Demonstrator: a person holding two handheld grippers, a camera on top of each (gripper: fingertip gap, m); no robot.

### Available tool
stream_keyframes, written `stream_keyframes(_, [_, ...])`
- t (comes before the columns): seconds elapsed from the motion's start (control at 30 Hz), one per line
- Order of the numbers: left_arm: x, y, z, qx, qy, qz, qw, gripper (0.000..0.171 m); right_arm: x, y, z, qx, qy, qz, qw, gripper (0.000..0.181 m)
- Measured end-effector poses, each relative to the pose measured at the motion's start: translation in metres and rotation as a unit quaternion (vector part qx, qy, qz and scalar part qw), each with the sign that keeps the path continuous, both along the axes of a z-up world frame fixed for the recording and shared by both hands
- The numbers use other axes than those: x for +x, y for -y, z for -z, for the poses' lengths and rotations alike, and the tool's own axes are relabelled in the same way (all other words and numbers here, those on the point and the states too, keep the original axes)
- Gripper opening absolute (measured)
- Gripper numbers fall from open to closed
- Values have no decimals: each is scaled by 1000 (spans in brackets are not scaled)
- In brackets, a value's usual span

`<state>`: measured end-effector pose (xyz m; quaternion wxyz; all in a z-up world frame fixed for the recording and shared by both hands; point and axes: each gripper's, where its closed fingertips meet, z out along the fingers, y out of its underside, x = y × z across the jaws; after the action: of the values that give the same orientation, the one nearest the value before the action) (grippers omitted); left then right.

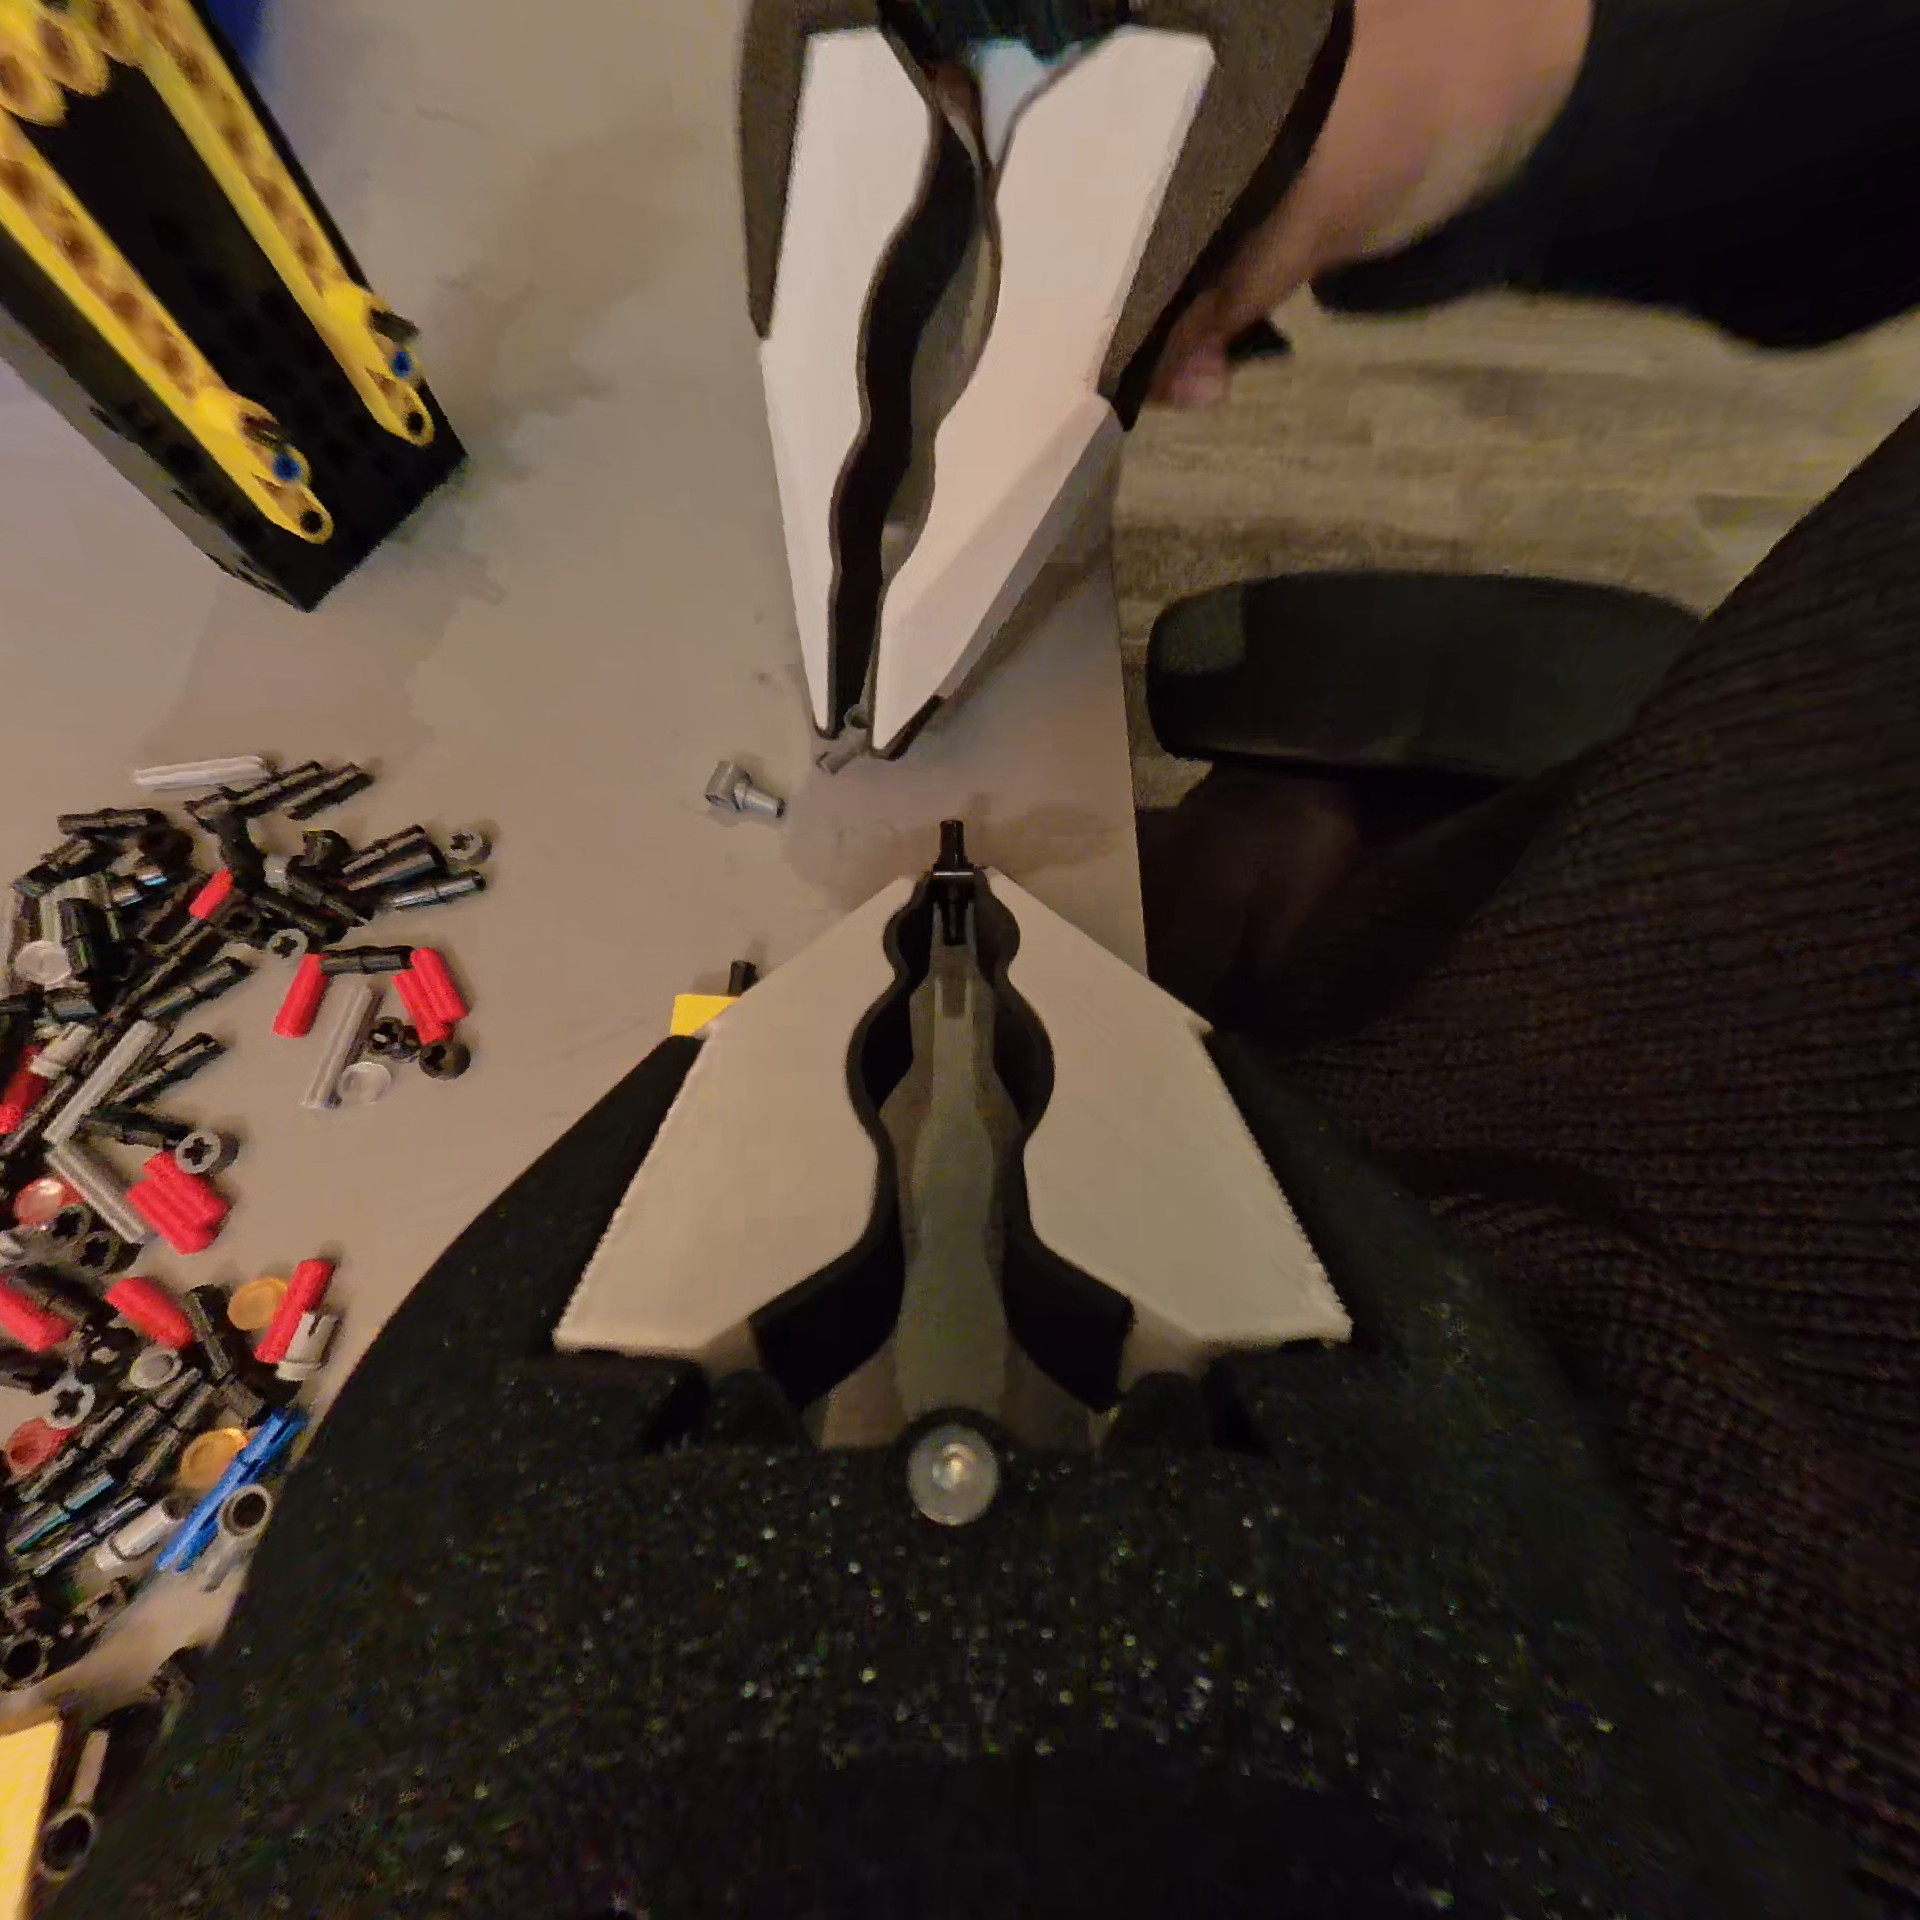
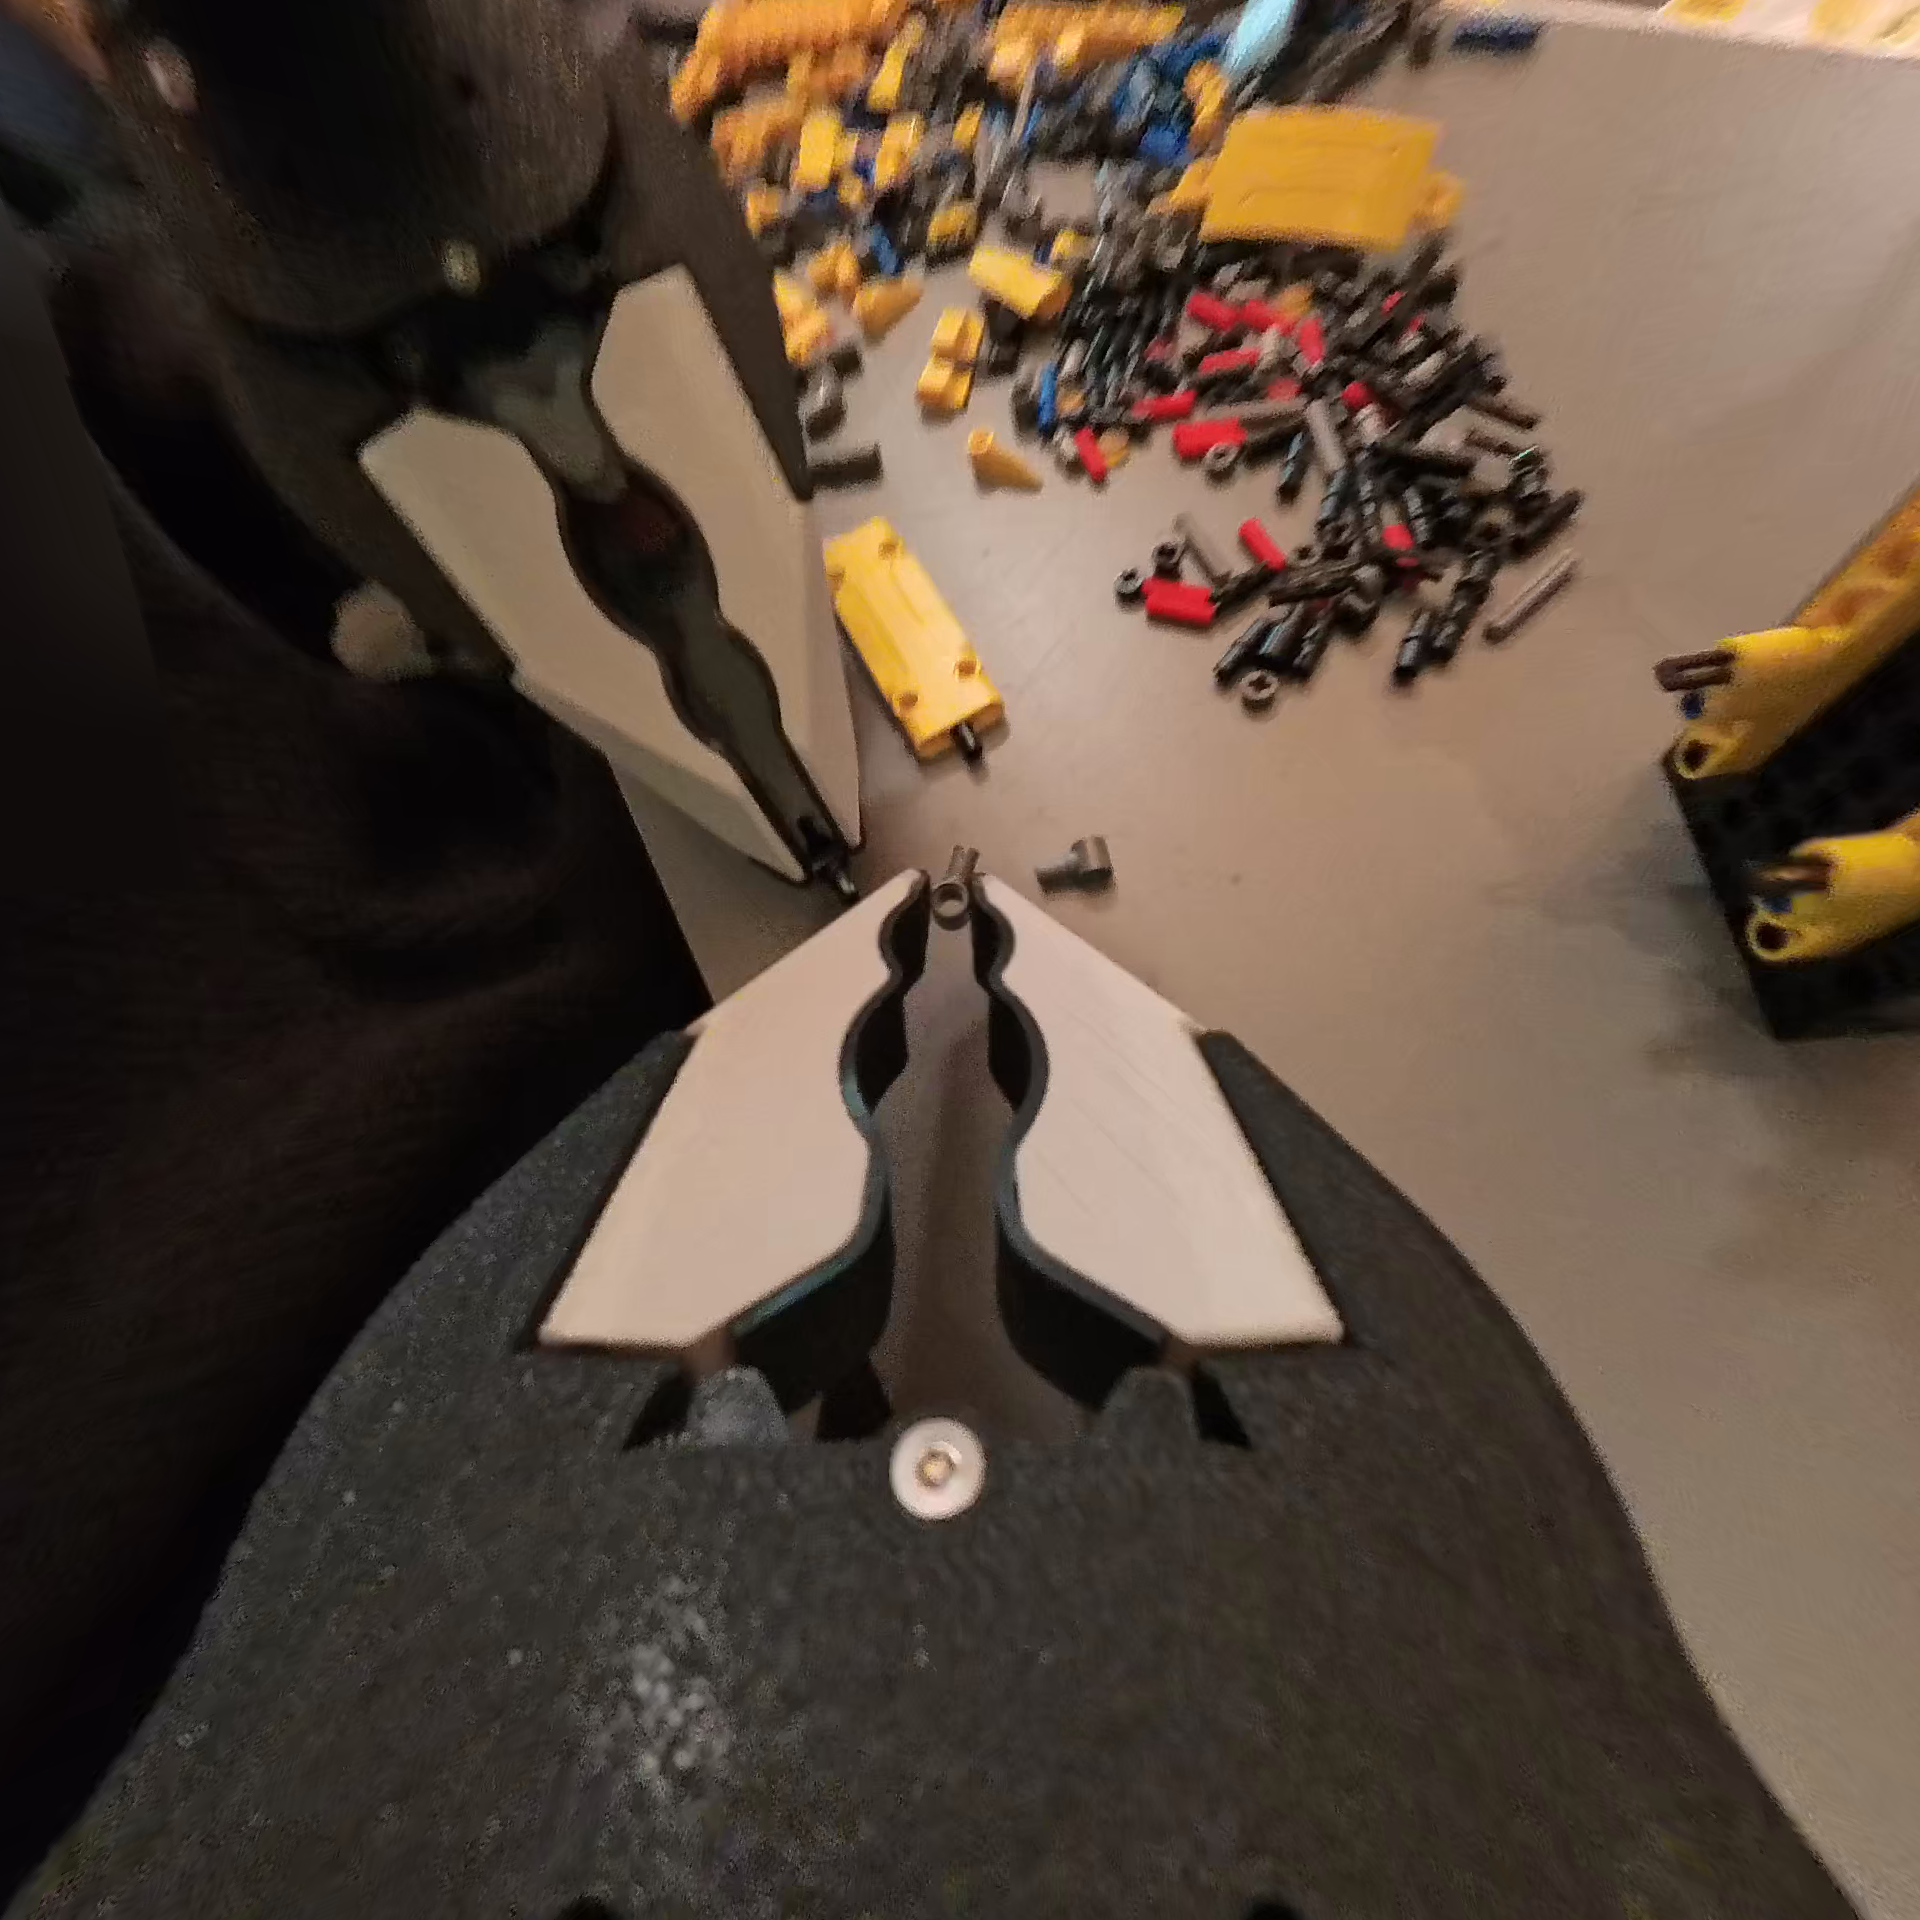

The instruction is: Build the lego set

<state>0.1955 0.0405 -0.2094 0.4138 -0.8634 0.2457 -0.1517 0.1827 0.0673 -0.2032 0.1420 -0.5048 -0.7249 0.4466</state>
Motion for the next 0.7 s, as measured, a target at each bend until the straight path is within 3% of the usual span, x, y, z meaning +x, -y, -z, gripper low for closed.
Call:
stream_keyframes(0.1, [-5, -6, -23, 50, 54, -32, 997, 6, -8, 0, -32, -133, -53, 83, 986, 7])
stream_keyframes(0.2, [-9, -10, -40, 95, 83, -59, 990, 6, -10, -4, -53, -315, -73, 146, 935, 6])
stream_keyframes(0.3, [-12, -15, -48, 127, 72, -80, 986, 6, -12, -3, -48, -429, -57, 178, 884, 6])
stream_keyframes(0.5, [-15, -19, -44, 124, 57, -108, 985, 6, -13, -5, -40, -503, -62, 208, 837, 6])
stream_keyframes(0.7, [-17, -17, -36, 104, 39, -115, 987, 6, -12, -6, -49, -530, -71, 204, 820, 6])
